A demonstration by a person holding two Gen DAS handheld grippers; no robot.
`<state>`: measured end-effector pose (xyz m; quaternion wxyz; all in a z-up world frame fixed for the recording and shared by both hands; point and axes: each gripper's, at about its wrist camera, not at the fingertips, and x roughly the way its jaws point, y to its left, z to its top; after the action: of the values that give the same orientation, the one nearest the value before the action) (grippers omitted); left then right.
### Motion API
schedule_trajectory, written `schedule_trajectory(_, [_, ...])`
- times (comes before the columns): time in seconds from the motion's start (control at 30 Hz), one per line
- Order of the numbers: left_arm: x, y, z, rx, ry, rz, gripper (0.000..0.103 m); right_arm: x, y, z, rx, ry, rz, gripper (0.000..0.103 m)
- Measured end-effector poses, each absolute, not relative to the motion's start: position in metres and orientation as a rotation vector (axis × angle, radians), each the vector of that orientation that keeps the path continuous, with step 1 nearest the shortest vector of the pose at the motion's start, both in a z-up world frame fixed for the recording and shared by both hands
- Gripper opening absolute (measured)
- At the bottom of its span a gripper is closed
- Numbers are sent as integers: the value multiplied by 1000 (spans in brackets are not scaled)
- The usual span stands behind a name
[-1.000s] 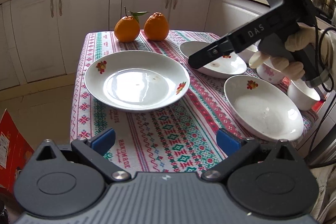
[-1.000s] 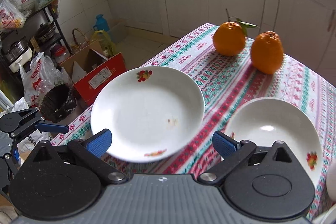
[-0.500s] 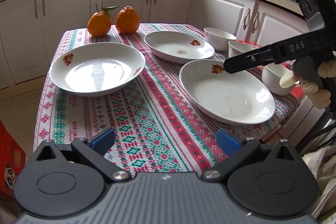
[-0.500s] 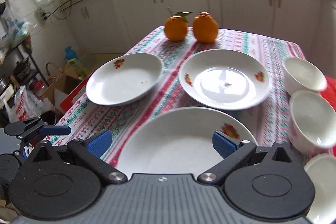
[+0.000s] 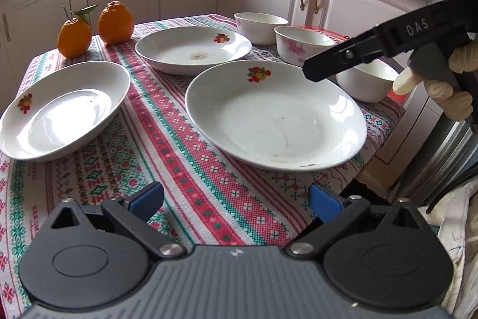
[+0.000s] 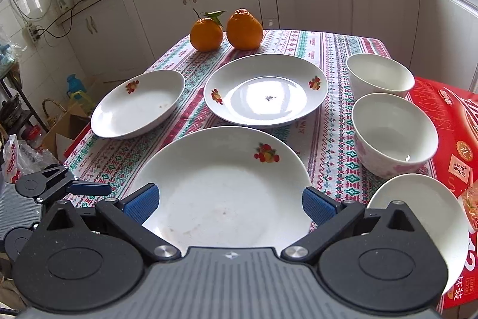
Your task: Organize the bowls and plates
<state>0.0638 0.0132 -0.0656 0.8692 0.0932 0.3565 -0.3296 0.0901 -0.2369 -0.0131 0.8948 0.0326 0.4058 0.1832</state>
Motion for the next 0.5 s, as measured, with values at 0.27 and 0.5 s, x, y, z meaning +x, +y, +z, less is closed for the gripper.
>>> schedule_trajectory(0.27, [73, -4, -71, 250, 731, -766, 102, 114, -245, -20, 69, 912, 394, 103])
schedule_trajectory(0.5, [77, -8, -70, 260, 722, -828, 102, 142, -247, -31, 64, 990, 437, 103])
